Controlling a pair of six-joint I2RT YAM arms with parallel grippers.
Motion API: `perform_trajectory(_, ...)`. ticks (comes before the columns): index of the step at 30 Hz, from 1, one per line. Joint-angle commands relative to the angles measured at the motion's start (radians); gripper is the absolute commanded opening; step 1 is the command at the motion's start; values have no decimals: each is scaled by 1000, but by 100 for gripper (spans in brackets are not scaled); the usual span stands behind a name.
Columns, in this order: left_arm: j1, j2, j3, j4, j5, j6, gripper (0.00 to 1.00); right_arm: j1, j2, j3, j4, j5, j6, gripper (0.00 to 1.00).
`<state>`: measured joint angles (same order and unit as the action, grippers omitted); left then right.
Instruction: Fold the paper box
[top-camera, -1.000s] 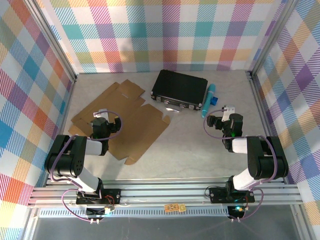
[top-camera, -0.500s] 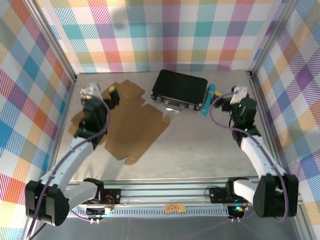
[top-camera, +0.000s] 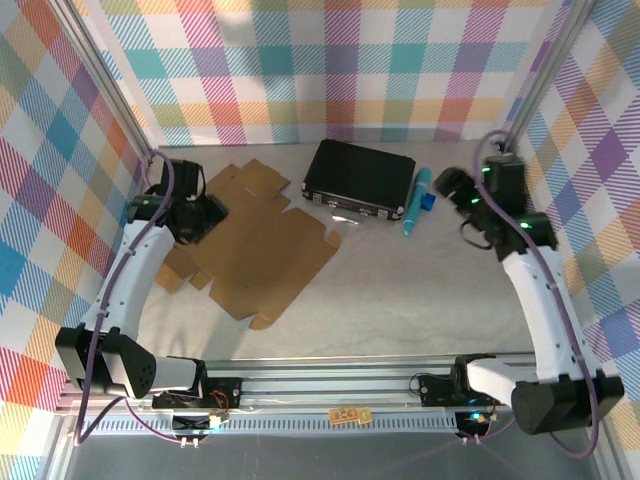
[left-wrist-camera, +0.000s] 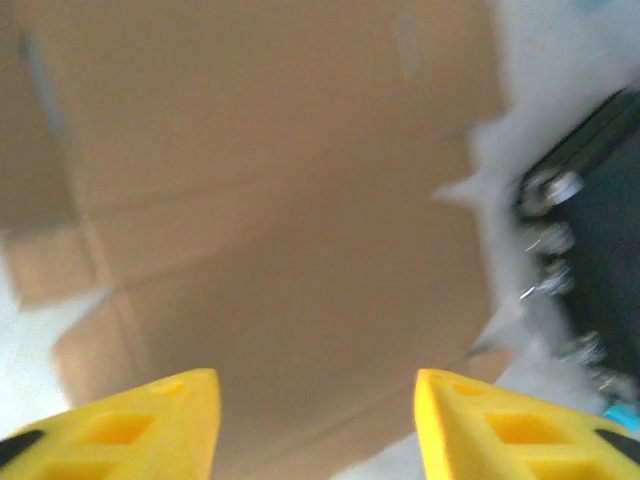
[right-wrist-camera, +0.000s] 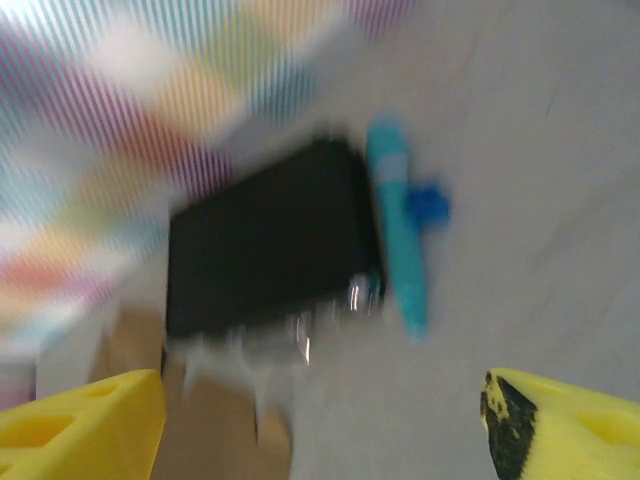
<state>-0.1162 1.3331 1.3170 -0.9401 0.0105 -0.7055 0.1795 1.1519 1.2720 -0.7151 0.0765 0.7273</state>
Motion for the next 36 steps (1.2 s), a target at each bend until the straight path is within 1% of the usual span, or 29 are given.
perform_trajectory(1,3,-5,-54,-182,99,41,44,177,43,-95,-86,-172,78,81)
perform_trajectory(3,10,23,-81,-177,83,73,41,274,96,-170,10,-231,141,81)
perform_trajectory(4,20,39,-91,-161,79,84,41,300,128,-195,54,-254,168,80)
perform_trajectory(7,52,102,-97,-101,56,117,41,352,235,-254,179,-324,251,76)
perform_trajectory(9,74,169,-84,-71,62,135,39,378,301,-277,251,-342,280,74)
perform_trajectory(11,79,242,-64,-54,68,156,35,390,341,-303,324,-359,295,74)
perform_trajectory(13,79,313,-65,-30,88,164,31,390,383,-308,373,-347,296,73)
perform_trajectory(15,75,351,-89,6,107,165,29,390,409,-287,394,-322,266,73)
perform_trajectory(18,55,394,-138,38,96,169,29,380,470,-233,429,-299,211,73)
perform_trajectory(21,17,435,-184,49,61,184,27,366,552,-148,406,-268,141,73)
perform_trajectory(24,-18,455,-237,61,26,189,26,337,652,-45,376,-264,71,73)
perform_trajectory(28,-32,460,-287,72,-10,194,26,330,777,107,311,-255,-61,72)
perform_trajectory(31,-38,466,-298,68,-23,205,26,330,877,229,221,-251,-159,71)
perform_trajectory(34,-44,461,-296,57,-35,213,26,331,931,268,186,-248,-208,70)
perform_trajectory(36,-46,460,-297,54,-37,217,26,331,948,268,194,-268,-222,69)
